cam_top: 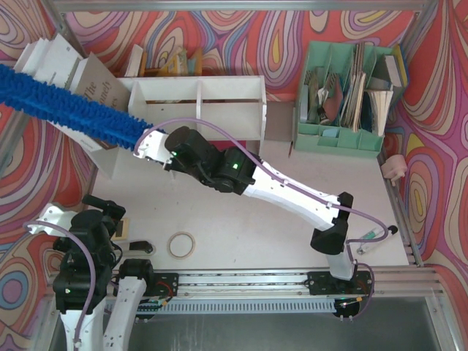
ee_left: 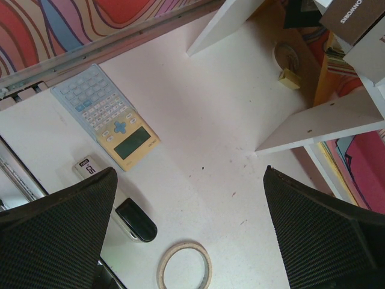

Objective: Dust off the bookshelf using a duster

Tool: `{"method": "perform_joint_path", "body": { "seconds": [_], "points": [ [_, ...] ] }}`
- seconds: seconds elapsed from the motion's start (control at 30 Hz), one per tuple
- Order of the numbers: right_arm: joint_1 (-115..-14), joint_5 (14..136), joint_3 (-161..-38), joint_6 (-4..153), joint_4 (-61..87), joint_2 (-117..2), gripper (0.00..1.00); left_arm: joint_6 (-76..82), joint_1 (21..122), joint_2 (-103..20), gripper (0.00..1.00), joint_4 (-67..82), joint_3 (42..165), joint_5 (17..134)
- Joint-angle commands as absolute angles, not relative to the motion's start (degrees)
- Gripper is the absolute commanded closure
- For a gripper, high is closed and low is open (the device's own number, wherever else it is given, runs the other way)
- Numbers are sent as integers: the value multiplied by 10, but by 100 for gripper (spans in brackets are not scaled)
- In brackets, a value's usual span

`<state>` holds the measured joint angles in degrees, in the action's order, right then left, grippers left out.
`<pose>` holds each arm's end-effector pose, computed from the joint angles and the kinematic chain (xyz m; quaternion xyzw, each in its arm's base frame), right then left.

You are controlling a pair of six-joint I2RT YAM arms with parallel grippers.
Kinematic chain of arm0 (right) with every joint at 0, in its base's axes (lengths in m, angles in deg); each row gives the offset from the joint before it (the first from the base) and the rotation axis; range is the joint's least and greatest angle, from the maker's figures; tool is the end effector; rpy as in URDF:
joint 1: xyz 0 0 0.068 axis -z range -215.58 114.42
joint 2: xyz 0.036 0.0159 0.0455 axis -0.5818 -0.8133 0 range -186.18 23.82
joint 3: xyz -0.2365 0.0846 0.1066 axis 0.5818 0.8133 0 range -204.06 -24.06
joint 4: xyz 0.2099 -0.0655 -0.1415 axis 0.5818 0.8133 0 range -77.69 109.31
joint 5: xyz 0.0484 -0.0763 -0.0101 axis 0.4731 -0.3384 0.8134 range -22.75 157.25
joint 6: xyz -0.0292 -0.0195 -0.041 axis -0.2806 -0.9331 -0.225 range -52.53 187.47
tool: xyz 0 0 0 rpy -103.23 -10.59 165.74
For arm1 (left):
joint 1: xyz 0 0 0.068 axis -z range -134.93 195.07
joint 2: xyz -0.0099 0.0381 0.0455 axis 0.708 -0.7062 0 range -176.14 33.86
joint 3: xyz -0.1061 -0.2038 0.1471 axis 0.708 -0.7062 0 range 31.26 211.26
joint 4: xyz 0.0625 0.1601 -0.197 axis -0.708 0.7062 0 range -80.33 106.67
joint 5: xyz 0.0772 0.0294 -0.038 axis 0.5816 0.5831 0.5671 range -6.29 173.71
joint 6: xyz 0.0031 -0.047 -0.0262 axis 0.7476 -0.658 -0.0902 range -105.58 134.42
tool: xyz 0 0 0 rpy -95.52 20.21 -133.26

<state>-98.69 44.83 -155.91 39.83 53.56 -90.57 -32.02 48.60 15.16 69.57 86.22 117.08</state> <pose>0.2122 0.3886 0.4416 -0.5103 0.6527 0.0081 0.5599 0.0282 0.0180 0.3499 -0.4395 0.6887 -0.0036 0.5767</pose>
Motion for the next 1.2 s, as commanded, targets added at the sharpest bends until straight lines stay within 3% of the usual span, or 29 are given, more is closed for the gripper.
{"method": "perform_joint_path", "body": {
  "seconds": [0.0, 0.43, 1.17],
  "points": [
    [-971, 437, -1539, 419, 499, -859, 100, -311, 483, 158, 2, 699, 856, 1169],
    [-1006, 445, -1532, 396, 486, -852, 100, -314, 483, 148, 2, 689, 856, 1164],
    [-967, 481, -1233, 447, 415, -743, 100, -310, 483, 155, 1, 695, 849, 1165]
  ]
}}
